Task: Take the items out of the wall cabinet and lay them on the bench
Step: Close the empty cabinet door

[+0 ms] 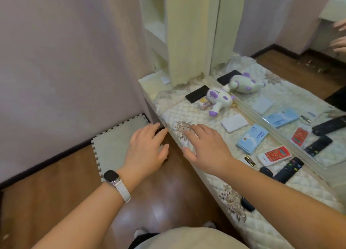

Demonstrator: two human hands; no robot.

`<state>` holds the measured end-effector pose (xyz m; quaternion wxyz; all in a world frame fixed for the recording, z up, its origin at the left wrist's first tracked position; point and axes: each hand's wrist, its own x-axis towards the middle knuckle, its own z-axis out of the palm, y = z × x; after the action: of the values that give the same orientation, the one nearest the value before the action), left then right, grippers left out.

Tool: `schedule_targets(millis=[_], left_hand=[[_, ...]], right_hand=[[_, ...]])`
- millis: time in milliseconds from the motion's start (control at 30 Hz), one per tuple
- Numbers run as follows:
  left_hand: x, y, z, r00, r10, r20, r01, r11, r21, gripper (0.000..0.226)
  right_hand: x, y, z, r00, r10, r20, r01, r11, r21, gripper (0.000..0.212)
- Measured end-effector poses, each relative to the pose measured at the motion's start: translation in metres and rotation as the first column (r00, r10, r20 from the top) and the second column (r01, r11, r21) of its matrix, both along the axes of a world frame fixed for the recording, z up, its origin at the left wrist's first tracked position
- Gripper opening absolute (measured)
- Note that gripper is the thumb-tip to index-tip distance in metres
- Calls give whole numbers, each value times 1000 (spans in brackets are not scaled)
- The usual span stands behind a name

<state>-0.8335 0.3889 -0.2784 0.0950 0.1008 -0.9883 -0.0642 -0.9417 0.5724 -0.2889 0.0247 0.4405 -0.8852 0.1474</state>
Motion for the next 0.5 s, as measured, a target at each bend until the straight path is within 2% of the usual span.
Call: schedule_targets(millis=[267, 500], left_hand=[[116, -114, 17, 971, 219, -93, -222, 975, -26, 44], [238, -220, 29, 883, 441, -161, -454, 890, -51, 44]], right_hand=[[72, -148, 43, 967, 233, -104, -235, 972, -5, 56], [167, -307, 59, 878, 443, -182, -454, 891, -24, 50]])
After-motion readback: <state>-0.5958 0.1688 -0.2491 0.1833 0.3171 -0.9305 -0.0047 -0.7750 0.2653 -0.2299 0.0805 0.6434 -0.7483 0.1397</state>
